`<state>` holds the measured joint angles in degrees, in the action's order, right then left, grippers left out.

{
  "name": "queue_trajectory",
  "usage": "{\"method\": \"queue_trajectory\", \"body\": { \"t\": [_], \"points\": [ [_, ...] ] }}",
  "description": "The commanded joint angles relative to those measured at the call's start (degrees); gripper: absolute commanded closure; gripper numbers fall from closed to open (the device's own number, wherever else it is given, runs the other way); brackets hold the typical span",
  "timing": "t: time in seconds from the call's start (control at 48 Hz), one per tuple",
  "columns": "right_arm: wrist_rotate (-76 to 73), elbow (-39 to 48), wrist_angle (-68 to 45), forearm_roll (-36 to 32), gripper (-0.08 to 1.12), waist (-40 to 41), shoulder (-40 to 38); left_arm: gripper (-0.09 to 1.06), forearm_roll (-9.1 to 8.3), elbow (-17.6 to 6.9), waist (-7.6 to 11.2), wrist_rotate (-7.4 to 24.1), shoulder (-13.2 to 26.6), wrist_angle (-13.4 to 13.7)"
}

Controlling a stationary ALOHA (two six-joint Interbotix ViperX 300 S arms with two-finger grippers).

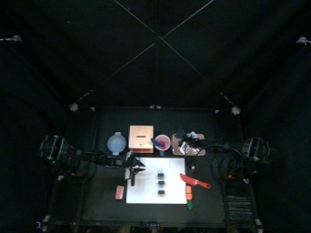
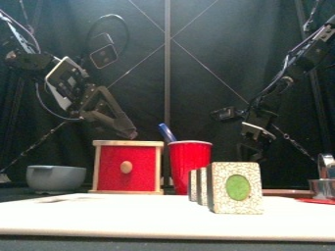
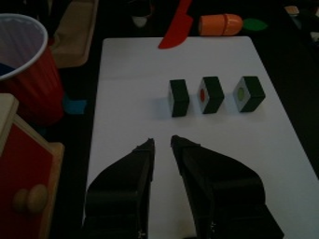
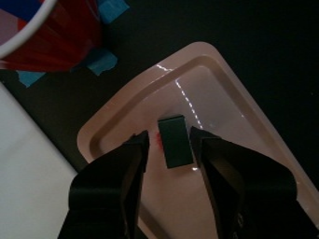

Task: Place sushi on board then cut the sushi with the knife then place the pieces on the plate
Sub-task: Place the 4 sushi pieces on the plate

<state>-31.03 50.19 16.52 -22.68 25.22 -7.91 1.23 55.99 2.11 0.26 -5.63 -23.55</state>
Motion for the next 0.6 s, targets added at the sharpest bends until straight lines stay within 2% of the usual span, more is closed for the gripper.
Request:
{"method": "queue_trajectory", "body": {
  "t": [0.021,0.25,0.417,0.604],
  "points": [
    [-0.18,-1.58,0.62,0.18,0.26,-0.35,-3.87,0.32,0.18,-1.05,-0.18,0.0,-0.79,-0.26],
    [-0.09,-5.01,0.53,0.88,0.27,-12.39,-5.98,0.32,0.18,-1.14,-0.18,-0.09,-0.79,-0.35],
    [-0.09,-8.79,0.09,-0.44,0.27,-23.91,-3.69,0.32,0.18,-1.14,-0.18,-0.18,-0.79,-0.26],
    [-0.26,-11.51,0.09,-0.26,0.27,-30.23,-0.09,0.32,0.18,-1.32,-0.18,-0.18,-0.79,-0.26]
  ]
}}
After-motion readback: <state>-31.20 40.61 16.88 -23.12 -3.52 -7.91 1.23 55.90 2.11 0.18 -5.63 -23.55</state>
